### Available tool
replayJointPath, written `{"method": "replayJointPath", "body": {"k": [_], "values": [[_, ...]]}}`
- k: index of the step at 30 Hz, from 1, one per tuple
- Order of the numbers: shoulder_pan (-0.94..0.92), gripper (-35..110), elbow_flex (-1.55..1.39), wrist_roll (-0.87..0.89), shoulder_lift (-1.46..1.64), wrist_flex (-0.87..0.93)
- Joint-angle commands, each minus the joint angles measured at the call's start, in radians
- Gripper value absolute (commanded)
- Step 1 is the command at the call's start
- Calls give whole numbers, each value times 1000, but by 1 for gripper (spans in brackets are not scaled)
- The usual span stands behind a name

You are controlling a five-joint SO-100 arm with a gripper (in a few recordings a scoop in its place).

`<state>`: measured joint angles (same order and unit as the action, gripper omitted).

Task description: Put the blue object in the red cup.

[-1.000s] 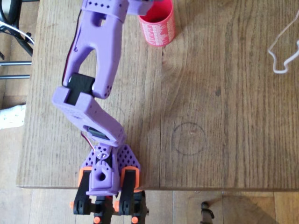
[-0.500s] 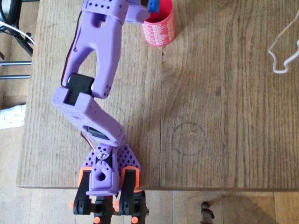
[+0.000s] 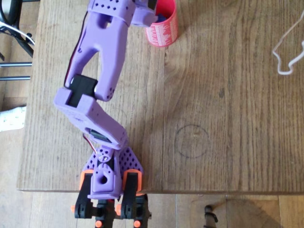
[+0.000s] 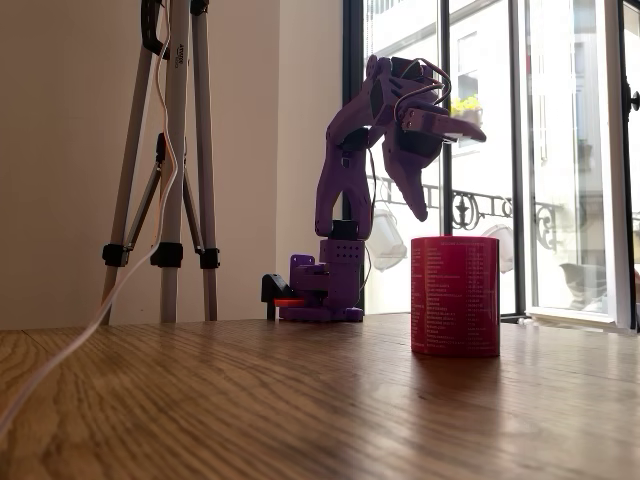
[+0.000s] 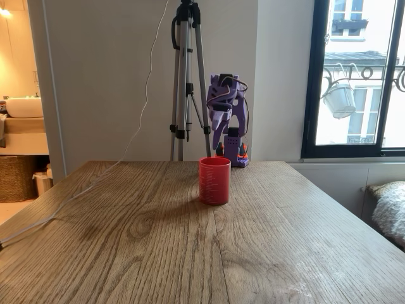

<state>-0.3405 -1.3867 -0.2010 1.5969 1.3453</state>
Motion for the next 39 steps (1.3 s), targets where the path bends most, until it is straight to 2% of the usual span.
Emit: {"method": "replayJointPath", "body": {"k": [1,2,3,20,26,30,32,35,39], "values": [[-12,43,14,2,25,-6],[-12,25,17,-23,25,-11],[-11,1,29,-34,23,-18],[-18,1,34,-74,54,-58],[-77,1,44,-20,259,-158],[-109,0,-123,-35,522,-152],[-52,0,-267,-54,687,-158],[127,0,-439,-31,885,-140],[334,0,-469,51,968,-104]]}}
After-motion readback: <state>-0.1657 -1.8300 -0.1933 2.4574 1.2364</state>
